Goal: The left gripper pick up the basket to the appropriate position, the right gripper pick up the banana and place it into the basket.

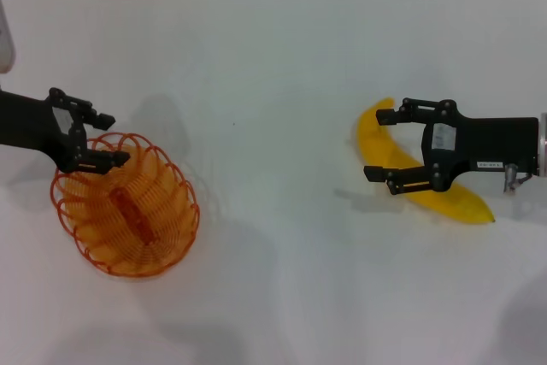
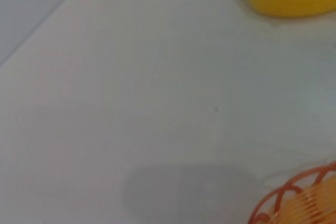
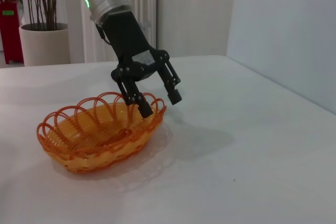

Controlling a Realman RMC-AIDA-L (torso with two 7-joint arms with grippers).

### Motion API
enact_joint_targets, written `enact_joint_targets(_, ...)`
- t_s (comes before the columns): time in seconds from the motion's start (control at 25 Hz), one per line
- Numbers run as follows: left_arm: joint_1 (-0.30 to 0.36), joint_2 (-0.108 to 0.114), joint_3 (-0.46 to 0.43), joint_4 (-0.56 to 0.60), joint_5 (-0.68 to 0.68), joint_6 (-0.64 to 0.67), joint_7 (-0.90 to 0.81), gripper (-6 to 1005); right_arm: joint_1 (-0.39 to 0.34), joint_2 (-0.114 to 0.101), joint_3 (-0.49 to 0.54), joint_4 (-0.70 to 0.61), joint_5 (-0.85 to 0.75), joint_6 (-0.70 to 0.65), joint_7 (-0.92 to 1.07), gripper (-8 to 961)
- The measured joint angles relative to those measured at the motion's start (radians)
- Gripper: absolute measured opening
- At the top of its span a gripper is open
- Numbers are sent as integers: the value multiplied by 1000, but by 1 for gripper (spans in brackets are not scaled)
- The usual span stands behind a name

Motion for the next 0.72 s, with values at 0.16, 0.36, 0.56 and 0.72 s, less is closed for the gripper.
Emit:
enact_joint_targets(0.16,-6,0,0,5,15,-17,-16,644,0,0,3,1,0,0,7,892)
enact_joint_targets(0.36,-10,-1,0,6,11,-20,-20,570,0,0,2,0,0,0,13,892)
enact_joint_targets(0.56,-10,-1,0,6,14,-21,-23,376,0,-1,4,-1,0,0,13,893)
enact_joint_targets(0.72,-10,-1,0,5,14,-20,-23,201,0,-1,5,-1,0,0,13,893)
